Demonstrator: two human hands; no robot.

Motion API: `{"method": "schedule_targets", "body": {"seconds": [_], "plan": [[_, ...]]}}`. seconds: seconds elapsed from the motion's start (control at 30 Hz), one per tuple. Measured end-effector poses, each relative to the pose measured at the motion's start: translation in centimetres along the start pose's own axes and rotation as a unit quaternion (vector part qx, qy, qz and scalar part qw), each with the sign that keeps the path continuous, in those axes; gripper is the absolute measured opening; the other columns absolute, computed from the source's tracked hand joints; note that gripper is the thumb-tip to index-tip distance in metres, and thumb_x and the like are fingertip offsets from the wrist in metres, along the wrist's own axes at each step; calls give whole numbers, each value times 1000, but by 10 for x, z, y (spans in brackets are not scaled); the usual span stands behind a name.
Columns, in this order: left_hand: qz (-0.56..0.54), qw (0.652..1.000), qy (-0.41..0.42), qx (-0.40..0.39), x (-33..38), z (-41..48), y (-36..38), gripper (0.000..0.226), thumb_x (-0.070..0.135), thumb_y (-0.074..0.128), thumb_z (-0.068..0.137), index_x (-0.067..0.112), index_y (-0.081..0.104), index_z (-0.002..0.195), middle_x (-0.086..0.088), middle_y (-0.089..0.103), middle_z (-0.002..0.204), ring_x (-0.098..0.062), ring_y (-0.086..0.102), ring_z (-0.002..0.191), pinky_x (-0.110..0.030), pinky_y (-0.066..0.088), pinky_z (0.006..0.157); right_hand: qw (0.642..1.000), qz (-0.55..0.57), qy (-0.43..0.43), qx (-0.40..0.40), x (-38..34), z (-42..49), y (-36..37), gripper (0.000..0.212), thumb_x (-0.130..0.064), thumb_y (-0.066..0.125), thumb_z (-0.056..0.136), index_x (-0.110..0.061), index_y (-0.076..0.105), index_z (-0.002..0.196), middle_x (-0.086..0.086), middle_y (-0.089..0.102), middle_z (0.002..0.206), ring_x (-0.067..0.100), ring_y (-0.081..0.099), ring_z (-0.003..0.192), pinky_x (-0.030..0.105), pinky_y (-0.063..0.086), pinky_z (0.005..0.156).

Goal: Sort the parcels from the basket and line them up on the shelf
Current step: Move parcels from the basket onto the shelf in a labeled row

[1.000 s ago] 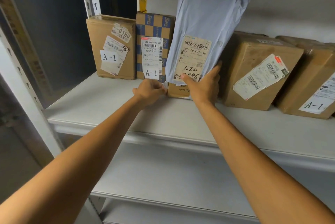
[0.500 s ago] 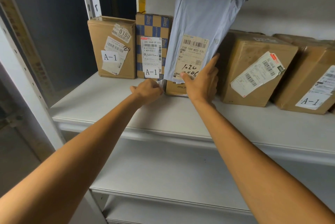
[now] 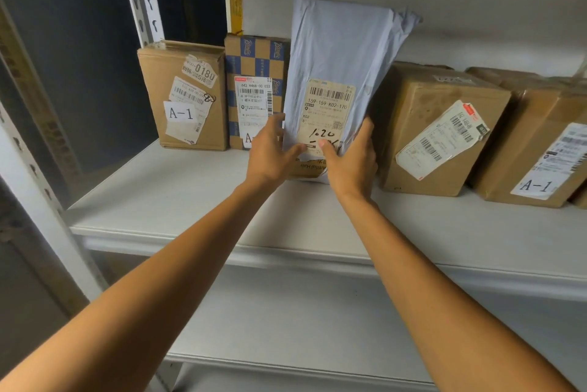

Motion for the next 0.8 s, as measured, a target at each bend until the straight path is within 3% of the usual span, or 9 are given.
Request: {"method": "schedule_targets", "body": {"seconds": [0.2,0.37,0.43,0.53,0.67,0.8], "plan": [[13,1000,-28,-6,0,3,3,58,22,74,79,11,45,128,-11,60,121,-30,62,103,-48,55,84,1000,-5,9,-29,1,3,-3,77,-29,73,85,-14,28,146,6,53,140,27,53,125,43,50,95],[-11,998,-40,-43,16,-22,-3,64,18,65,87,13,31,142,-15,49,136,-31,56,117,-47,51,93,995,26,28,-96,5,-4,-21,57,-25,67,89,-17,40,138,2,57,134,23,56,120,28,46,84],[-3,998,-33,-60,25,-33,-5,66,17,62,88,15,27,143,-16,45,140,-31,52,122,-45,52,93,990,52,31,-128,10,-9,-32,57,-26,65,90,-16,41,141,3,56,137,22,54,123,28,47,92],[30,997,-34,-67,41,-55,-4,51,11,58,91,11,34,136,-16,47,139,-24,54,115,-29,55,80,978,53,58,-195,19,-14,-58,65,-29,60,93,-14,32,150,6,46,148,24,46,133,33,42,105],[137,988,-24,-66,68,-88,5,54,10,57,91,12,39,141,-13,44,144,-30,46,127,-40,44,102,968,47,42,-244,32,-15,-103,55,-31,58,95,-15,42,145,6,45,148,23,44,134,32,37,105],[181,975,7,-129,108,-114,31,48,12,58,92,15,45,138,-12,45,144,-30,43,132,-42,39,107,959,28,20,-281,44,-16,-152,52,-37,58,94,-20,46,142,2,46,147,23,44,133,33,40,103]]}}
Point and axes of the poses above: each hand's wrist, its own z-axis towards the middle knuckle, its own y-axis out of the palm, x = y × z, the point moved 3 cm from there along z, towards the middle knuckle
